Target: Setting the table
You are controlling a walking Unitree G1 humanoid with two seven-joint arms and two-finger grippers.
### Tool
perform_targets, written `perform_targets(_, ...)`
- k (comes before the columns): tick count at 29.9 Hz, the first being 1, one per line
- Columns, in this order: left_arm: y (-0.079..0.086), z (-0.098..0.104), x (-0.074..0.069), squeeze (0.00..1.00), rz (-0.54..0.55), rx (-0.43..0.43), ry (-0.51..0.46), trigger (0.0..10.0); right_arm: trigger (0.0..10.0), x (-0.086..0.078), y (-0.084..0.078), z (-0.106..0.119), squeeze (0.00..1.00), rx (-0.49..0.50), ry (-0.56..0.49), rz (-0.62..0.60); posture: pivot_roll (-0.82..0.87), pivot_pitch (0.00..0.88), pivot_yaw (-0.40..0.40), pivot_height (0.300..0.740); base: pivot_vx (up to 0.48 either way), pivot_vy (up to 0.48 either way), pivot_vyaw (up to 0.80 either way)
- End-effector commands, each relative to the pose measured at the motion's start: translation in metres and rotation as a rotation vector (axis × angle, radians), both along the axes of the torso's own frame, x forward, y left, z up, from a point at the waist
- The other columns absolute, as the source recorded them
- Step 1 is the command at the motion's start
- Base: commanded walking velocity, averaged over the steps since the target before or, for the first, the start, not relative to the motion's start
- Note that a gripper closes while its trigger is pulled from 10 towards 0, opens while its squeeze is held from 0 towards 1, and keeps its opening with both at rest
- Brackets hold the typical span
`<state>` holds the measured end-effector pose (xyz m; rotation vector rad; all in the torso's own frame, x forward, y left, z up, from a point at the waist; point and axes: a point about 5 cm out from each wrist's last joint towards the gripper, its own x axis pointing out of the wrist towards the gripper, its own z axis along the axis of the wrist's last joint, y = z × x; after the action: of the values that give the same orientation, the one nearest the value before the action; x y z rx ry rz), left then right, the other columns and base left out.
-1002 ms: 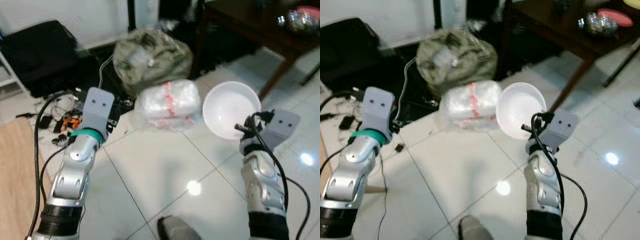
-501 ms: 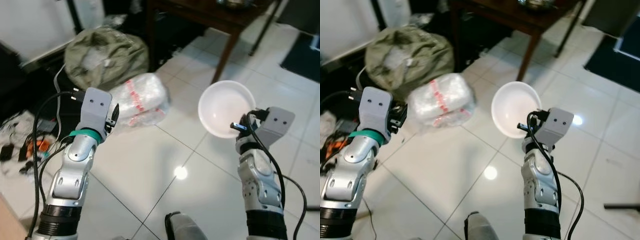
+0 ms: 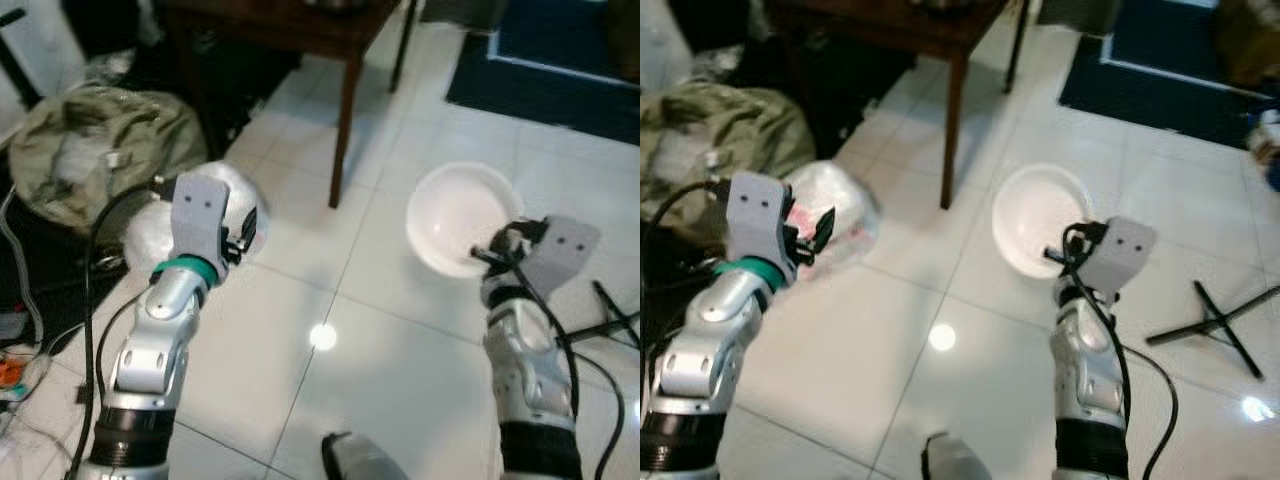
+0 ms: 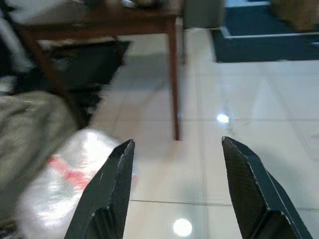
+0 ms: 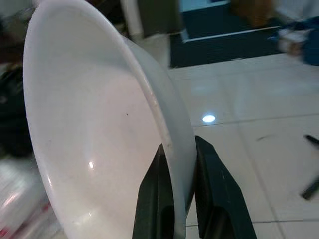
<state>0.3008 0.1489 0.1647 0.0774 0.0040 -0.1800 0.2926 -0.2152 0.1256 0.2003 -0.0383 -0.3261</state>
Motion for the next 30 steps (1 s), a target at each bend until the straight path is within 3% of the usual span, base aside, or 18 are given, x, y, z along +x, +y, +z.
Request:
perform_targets(1, -0.001, -0.003, -0.001, 0.0, -0.016, -0.06, 0.033, 10.0, 10.0, -0.002, 0.001, -0.003, 0.0, -0.003, 0.012, -0.005, -0.12, 0.0, 0.068, 0.74, 0.0, 0.0, -0.8)
perform_targets(10, 0.005, -0.009, 0.001, 0.0, 0.025, -0.123, 0.072, 10.0, 10.0, -0.003, 0.004, -0.004, 0.0, -0.001, 0.015, 0.005, -0.12, 0.0, 0.068, 0.74, 0.0, 0.0, -0.8)
perform_targets(12, 0.016, -0.02, 0.001, 0.0, 0.108, -0.047, 0.094, 10.0, 10.0, -0.001, 0.011, -0.006, 0.0, -0.011, 0.028, 0.049, -0.11, 0.0, 0.037, 0.74, 0.0, 0.0, -0.8)
perform_targets(15, 0.02, -0.024, 0.001, 0.0, 0.138, -0.014, 0.101, 10.0, 10.0, 0.0, 0.015, -0.007, 0.0, -0.015, 0.034, 0.069, -0.11, 0.0, 0.037, 0.74, 0.0, 0.0, -0.8)
perform_targets(17, 0.037, -0.037, -0.002, 0.0, 0.236, 0.085, 0.12, 10.0, 10.0, 0.006, 0.029, -0.012, 0.0, -0.028, 0.054, 0.144, -0.08, 0.0, 0.0, 0.74, 0.0, 0.0, -0.8)
perform_targets(18, 0.037, -0.037, -0.002, 0.0, 0.236, 0.085, 0.12, 10.0, 10.0, 0.006, 0.029, -0.012, 0.0, -0.028, 0.054, 0.144, -0.08, 0.0, 0.0, 0.74, 0.0, 0.0, -0.8)
perform_targets(20, 0.057, -0.051, -0.011, 0.0, 0.33, 0.153, 0.151, 10.0, 10.0, 0.013, 0.045, -0.018, 0.0, -0.042, 0.075, 0.221, -0.05, 0.0, -0.033, 0.74, 0.0, 0.0, -0.8)
perform_targets(21, 0.057, -0.051, -0.011, 0.0, 0.33, 0.153, 0.151, 10.0, 10.0, 0.013, 0.045, -0.018, 0.0, -0.042, 0.075, 0.221, -0.05, 0.0, -0.033, 0.74, 0.0, 0.0, -0.8)
perform_targets(24, 0.086, -0.07, -0.03, 0.0, 0.446, 0.205, 0.204, 10.0, 10.0, 0.022, 0.066, -0.025, 0.0, -0.071, 0.095, 0.335, -0.02, 0.001, -0.067, 0.74, 0.0, 0.0, -0.8)
perform_targets(25, 0.086, -0.07, -0.03, 0.0, 0.446, 0.205, 0.204, 10.0, 10.0, 0.022, 0.066, -0.025, 0.0, -0.071, 0.095, 0.335, -0.02, 0.001, -0.067, 0.74, 0.0, 0.0, -0.8)
perform_targets(27, 0.099, -0.077, -0.041, 0.0, 0.494, 0.22, 0.219, 10.0, 10.0, 0.025, 0.08, -0.03, 0.0, -0.091, 0.108, 0.427, 0.0, 0.0, -0.087, 0.74, 0.0, 0.0, -0.8)
perform_targets(30, 0.102, -0.082, -0.054, 0.0, 0.497, 0.249, 0.201, 10.0, 10.0, 0.023, 0.098, -0.039, 0.0, -0.117, 0.134, 0.559, 0.03, 0.0, -0.109, 0.74, 0.0, 0.0, -0.8)
